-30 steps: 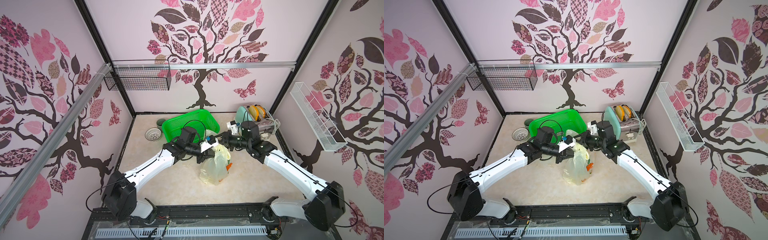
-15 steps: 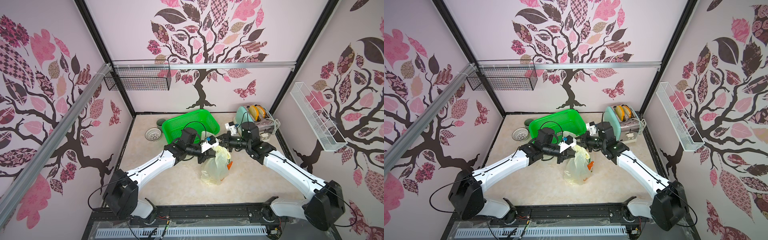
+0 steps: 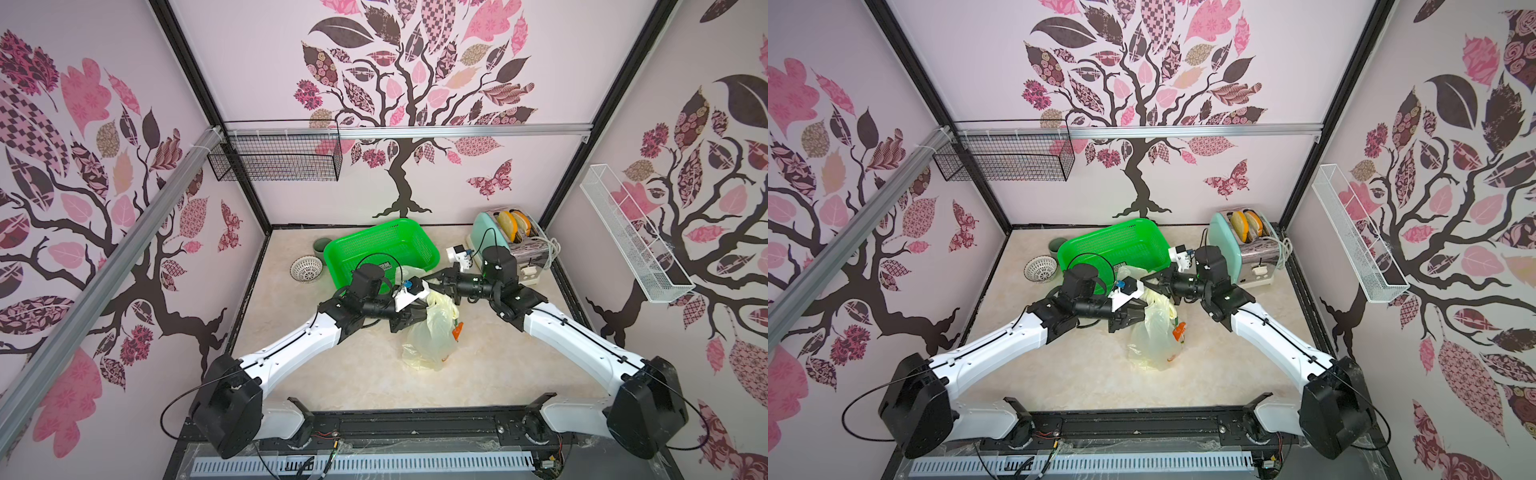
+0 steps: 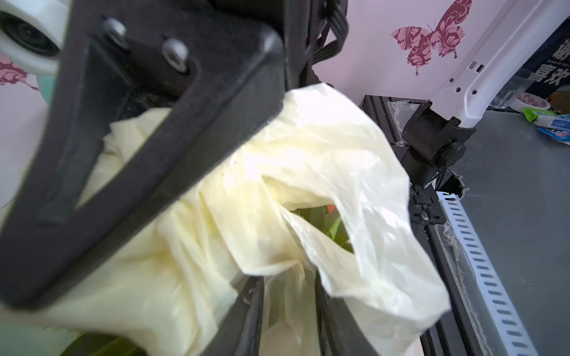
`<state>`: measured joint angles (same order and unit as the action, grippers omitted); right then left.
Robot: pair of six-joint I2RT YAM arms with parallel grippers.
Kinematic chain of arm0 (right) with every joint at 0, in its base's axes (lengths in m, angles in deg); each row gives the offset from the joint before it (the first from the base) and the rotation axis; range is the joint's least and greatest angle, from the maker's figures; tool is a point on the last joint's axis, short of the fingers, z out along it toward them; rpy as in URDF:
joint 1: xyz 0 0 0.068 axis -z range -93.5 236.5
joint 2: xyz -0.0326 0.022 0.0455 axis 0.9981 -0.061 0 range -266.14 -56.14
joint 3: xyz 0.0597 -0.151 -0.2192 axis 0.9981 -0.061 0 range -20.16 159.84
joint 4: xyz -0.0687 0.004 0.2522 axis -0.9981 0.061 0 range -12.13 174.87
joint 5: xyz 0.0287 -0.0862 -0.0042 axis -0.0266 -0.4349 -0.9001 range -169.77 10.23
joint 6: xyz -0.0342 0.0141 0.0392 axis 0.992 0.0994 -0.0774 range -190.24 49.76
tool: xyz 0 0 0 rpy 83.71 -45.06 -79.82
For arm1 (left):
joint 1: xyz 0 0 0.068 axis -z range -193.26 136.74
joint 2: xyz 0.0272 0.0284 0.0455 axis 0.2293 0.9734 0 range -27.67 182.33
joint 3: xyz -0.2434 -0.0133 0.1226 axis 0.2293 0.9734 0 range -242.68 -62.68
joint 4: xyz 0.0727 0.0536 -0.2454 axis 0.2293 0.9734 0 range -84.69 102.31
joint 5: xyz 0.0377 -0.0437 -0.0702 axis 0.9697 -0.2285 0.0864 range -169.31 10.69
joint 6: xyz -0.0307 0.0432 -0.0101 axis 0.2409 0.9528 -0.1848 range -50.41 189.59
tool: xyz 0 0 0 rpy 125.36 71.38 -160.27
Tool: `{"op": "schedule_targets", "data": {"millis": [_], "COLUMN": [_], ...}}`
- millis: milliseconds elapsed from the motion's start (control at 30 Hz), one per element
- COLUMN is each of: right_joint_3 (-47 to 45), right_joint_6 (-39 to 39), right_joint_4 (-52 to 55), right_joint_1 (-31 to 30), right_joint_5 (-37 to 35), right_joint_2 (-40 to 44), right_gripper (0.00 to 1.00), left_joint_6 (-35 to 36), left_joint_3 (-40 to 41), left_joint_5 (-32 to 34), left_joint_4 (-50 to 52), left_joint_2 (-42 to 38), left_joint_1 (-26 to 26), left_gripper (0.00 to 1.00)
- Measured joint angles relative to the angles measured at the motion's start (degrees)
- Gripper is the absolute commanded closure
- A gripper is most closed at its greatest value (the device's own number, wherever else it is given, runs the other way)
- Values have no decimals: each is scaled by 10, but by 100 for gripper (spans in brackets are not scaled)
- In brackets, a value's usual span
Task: Place the pineapple into a plastic bag & tie a knot
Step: Cross the plastic bag at the center of the board, then tie the plastic bag at the center of the board.
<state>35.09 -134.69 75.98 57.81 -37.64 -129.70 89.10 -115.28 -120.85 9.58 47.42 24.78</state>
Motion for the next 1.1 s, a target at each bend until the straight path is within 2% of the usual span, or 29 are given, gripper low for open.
{"op": "schedule_targets", "data": {"millis": [133,300,600,767,933,1100], "right_joint_3": [0,2,3,3,4,5], "right_joint_6": [3,9,24,28,30,30], "right_joint_4": [2,2,3,3,6,5], "right_joint_1": [0,0,0,0,0,0], "right_joint_5": [6,17,42,49,53,59], "right_joint_2": [0,-5,-9,-9,-9,-9], "right_gripper": [100,100,100,100,100,100], "left_joint_6": [-10,-51,-124,-140,-141,-138], "left_joint_3": [16,12,-12,-31,-27,-5], "left_joint_5": [-4,-9,4,-31,-66,-104], "left_joint_4": [-2,-31,-50,-53,-51,-47], "left_joint_2": [-72,-120,-43,-3,5,5], "left_joint_1": [-17,-43,-74,-76,-87,-100], "left_gripper": [73,71,68,67,67,61]}}
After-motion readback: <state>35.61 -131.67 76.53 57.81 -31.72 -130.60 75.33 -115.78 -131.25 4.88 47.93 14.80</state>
